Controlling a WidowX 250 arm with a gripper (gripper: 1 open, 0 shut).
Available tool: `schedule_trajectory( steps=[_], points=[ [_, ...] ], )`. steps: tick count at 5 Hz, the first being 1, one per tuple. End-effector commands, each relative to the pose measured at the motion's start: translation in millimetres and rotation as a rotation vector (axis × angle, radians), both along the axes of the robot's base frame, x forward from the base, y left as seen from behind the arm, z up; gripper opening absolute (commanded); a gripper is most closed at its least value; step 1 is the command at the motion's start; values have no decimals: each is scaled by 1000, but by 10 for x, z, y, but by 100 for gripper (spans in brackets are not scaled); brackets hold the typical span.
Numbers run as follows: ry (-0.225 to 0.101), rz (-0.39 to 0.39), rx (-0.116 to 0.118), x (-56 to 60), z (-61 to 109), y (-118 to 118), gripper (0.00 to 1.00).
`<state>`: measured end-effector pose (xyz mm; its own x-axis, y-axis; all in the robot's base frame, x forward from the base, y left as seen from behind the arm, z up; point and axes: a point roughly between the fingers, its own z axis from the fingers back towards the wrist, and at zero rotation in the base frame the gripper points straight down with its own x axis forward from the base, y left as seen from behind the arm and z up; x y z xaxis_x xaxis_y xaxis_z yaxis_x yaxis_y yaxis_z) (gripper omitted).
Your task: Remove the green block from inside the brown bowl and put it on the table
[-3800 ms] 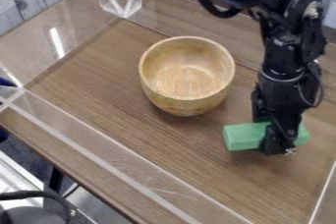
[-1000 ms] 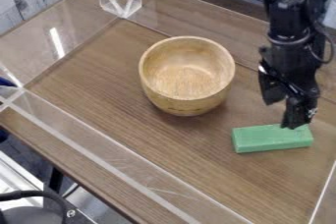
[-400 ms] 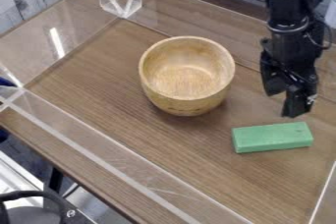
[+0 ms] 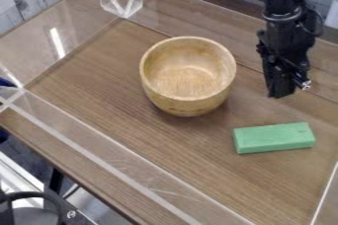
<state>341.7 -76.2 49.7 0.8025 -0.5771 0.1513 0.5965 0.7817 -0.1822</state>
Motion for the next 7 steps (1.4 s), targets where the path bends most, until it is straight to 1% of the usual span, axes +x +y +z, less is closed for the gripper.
schedule_trajectory(
  steps=[1, 3, 5, 6, 7],
  points=[
    [-41, -31, -20, 168, 161, -81, 0],
    [-77, -32, -40, 169, 134, -70, 0],
    [-55, -76, -78, 141, 6, -136, 0],
    [-11, -67, -88, 132, -97, -84, 0],
    [33, -56, -100, 125, -143, -25, 0]
  ],
)
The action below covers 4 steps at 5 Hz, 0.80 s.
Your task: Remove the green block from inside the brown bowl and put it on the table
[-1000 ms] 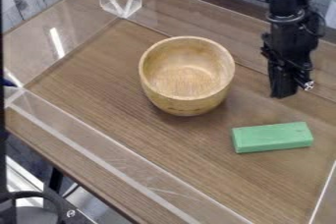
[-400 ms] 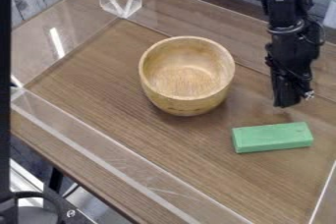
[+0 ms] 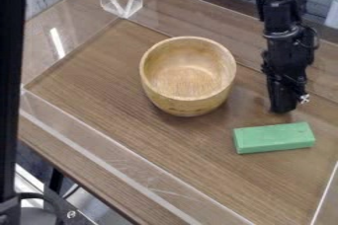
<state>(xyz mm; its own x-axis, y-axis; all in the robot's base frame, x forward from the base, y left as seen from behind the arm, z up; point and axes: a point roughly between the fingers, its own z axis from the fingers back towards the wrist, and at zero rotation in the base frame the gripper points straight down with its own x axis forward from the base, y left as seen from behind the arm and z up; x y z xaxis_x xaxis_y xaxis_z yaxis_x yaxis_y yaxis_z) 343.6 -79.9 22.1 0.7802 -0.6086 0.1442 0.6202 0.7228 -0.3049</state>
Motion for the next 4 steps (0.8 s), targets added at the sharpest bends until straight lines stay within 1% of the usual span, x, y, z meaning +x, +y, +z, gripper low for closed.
schedule_trajectory(
  steps=[1, 2, 3, 4],
  points=[
    [-31, -21, -6, 156, 102, 43, 0],
    [-13, -54, -4, 209, 89, 75, 100],
    [-1, -12, 13, 232, 131, 87, 0],
    [12, 29, 31, 253, 179, 97, 0]
  ],
)
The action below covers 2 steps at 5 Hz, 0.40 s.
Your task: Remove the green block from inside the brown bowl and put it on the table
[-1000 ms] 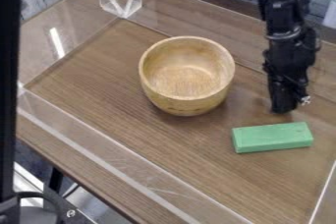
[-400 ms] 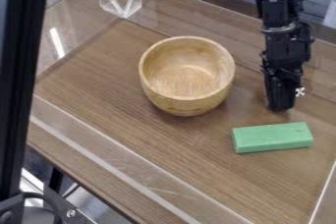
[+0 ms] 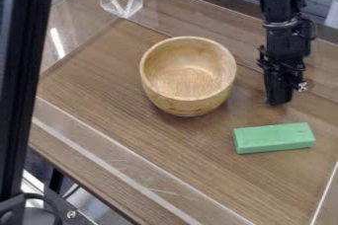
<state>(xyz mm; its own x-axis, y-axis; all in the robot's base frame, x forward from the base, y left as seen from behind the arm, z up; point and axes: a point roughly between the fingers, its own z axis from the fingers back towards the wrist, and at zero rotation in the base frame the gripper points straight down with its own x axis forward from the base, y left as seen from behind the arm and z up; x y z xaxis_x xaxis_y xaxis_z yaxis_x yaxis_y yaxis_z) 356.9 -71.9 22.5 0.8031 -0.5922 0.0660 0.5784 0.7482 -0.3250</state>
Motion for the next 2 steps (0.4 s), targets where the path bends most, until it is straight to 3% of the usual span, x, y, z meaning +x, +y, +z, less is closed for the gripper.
schedule_trajectory(
  steps=[1, 2],
  points=[
    [-22, -7, 8, 125, 167, 26, 100],
    [14, -16, 15, 127, 148, 35, 0]
  ],
)
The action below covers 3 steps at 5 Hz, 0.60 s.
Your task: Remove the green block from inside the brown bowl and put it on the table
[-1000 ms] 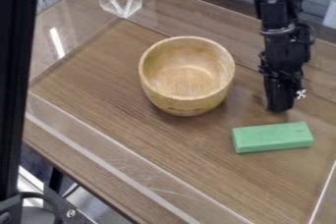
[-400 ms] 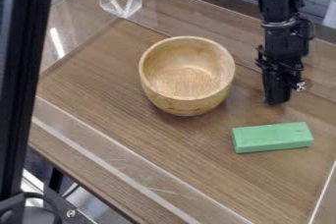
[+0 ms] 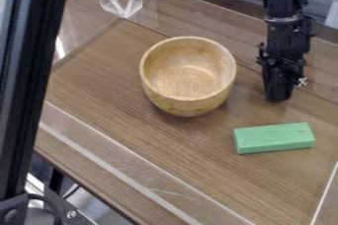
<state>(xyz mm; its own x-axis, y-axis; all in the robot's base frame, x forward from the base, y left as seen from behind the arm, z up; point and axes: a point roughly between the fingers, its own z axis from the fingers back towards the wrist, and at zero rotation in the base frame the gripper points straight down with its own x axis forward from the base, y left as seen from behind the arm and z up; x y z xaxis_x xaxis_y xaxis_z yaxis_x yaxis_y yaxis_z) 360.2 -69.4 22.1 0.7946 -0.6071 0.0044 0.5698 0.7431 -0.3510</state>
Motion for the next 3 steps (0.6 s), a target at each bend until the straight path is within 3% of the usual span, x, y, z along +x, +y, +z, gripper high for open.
schedule_trajectory(
  steps=[1, 2, 3],
  points=[
    [-58, -46, -18, 90, 148, 75, 0],
    [-62, -94, -34, 86, 142, 141, 0],
    [-59, -41, -60, 83, 197, 140, 0]
  ],
)
